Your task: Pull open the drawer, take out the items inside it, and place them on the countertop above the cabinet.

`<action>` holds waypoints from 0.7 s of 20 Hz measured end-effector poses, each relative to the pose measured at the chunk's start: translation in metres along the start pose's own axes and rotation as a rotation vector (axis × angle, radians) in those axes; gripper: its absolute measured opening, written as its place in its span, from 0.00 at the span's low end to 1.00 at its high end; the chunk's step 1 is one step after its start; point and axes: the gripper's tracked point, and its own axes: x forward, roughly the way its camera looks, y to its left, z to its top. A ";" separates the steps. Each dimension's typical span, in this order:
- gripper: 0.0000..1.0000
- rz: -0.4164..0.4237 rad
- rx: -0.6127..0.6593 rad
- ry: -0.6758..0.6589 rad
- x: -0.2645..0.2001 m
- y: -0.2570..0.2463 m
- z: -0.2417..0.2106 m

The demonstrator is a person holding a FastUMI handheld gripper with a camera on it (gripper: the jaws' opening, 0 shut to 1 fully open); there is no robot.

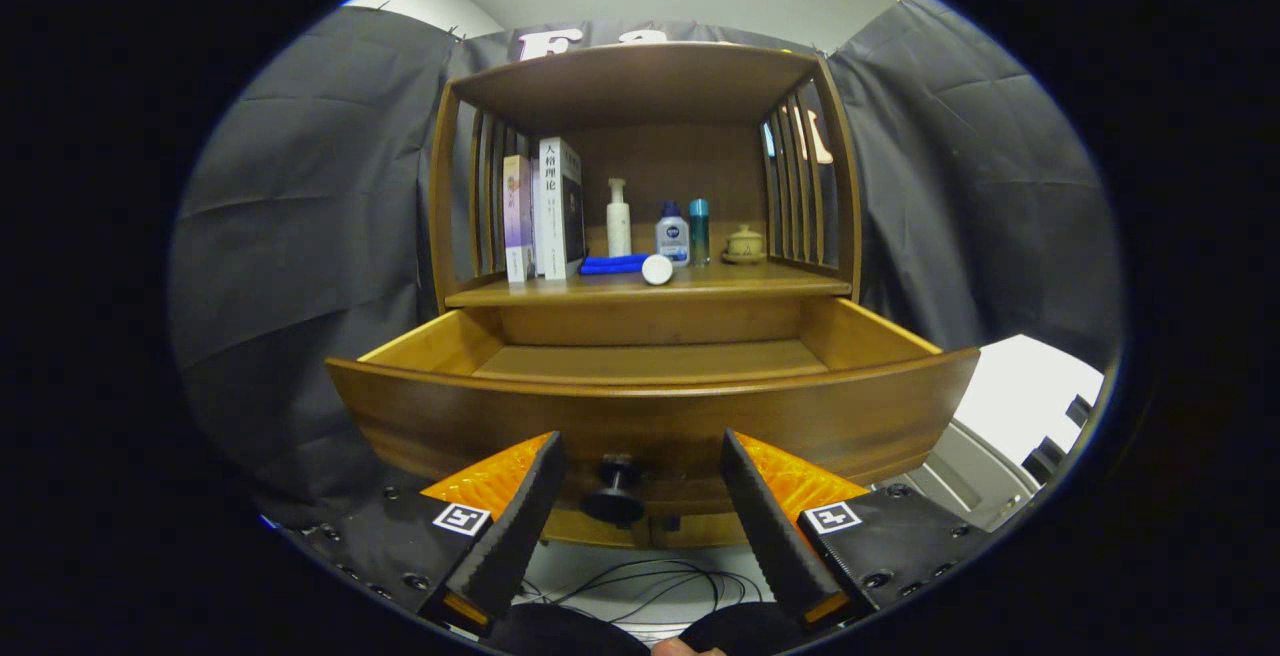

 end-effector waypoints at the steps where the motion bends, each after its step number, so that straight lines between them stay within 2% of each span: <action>1: 0.98 -0.004 -0.004 0.002 0.003 0.001 -0.004; 8: 0.98 -0.034 -0.018 -0.014 0.033 0.007 -0.016; 14: 0.97 -0.093 -0.060 -0.030 0.038 0.007 -0.019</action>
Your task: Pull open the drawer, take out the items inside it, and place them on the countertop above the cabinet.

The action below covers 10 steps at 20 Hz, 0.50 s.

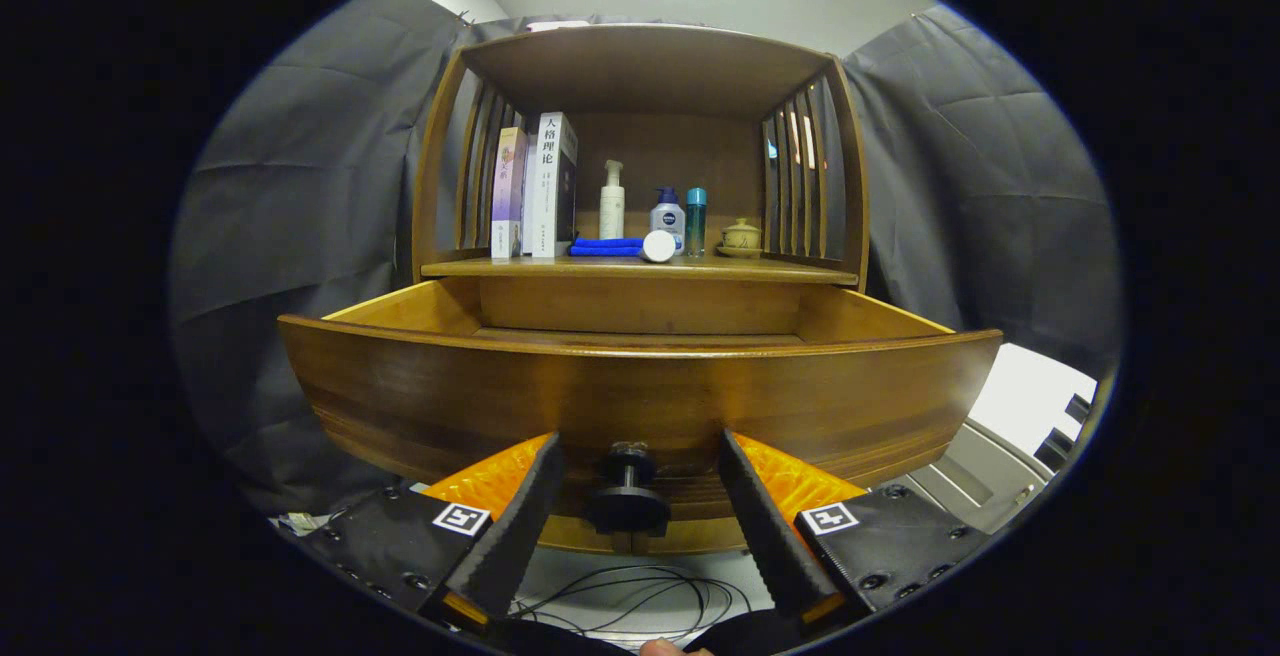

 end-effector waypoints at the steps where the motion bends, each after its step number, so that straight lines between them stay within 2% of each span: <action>1: 0.97 -0.001 0.004 -0.004 0.001 0.001 0.000; 10: 0.98 0.038 0.017 0.013 0.018 0.016 -0.002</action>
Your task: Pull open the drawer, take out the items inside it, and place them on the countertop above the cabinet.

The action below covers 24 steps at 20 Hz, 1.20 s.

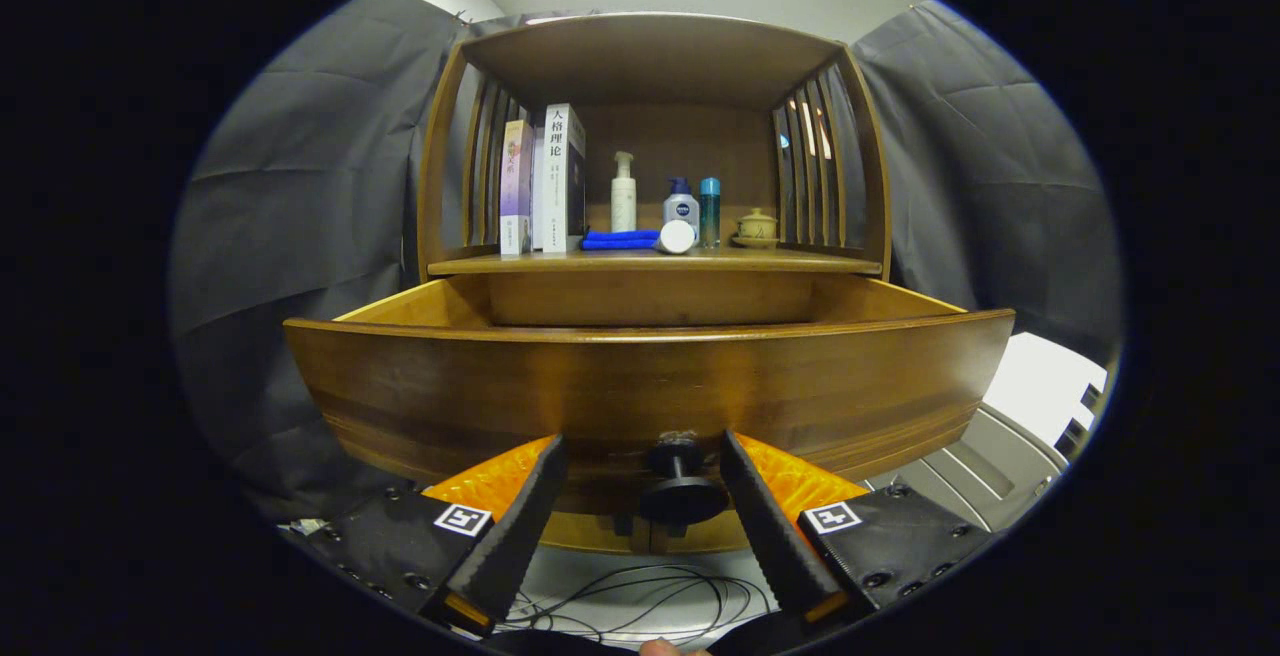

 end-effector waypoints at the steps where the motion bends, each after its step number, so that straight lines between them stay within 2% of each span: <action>1: 0.98 -0.001 -0.006 -0.005 0.001 0.000 0.002; 6: 0.98 -0.008 0.001 -0.001 0.022 0.002 0.008; 24: 0.97 -0.039 0.004 0.030 0.150 0.005 0.044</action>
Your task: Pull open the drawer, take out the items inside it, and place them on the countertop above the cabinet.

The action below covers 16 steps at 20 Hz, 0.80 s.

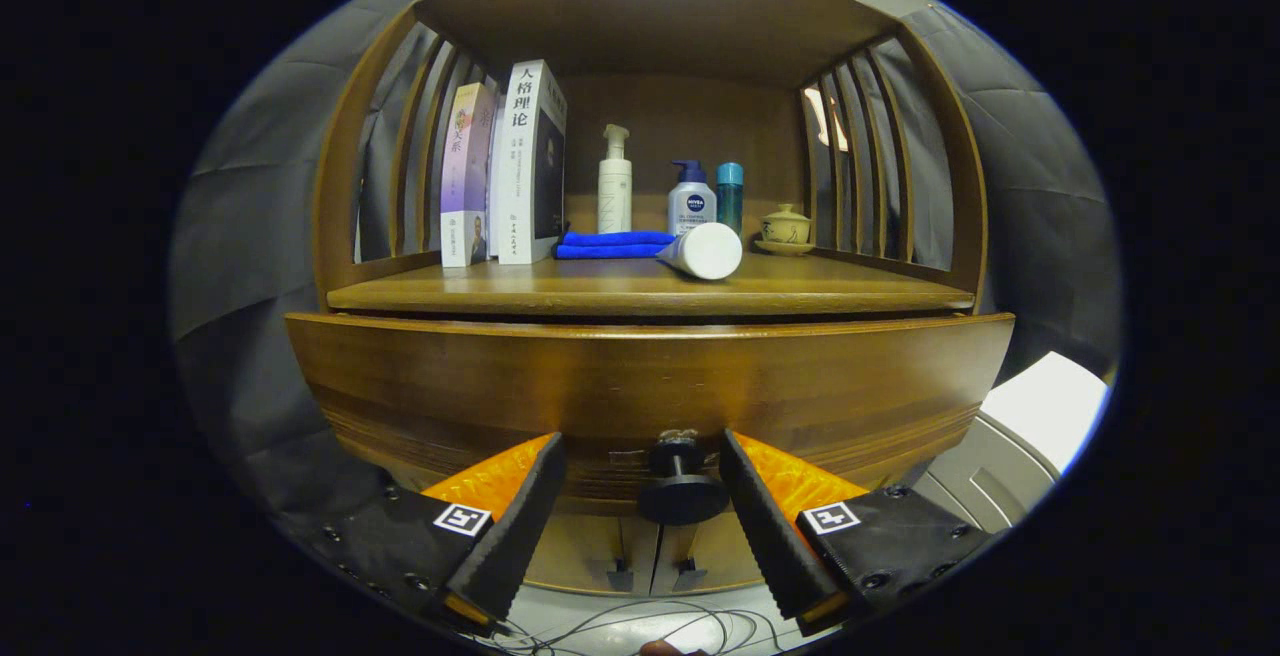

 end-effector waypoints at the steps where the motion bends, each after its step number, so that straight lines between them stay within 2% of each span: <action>1: 0.97 -0.001 -0.005 0.002 0.006 0.000 0.002; 7: 0.98 0.004 -0.006 0.035 0.025 0.001 0.005; 16: 0.98 0.011 -0.025 0.045 0.024 -0.004 0.005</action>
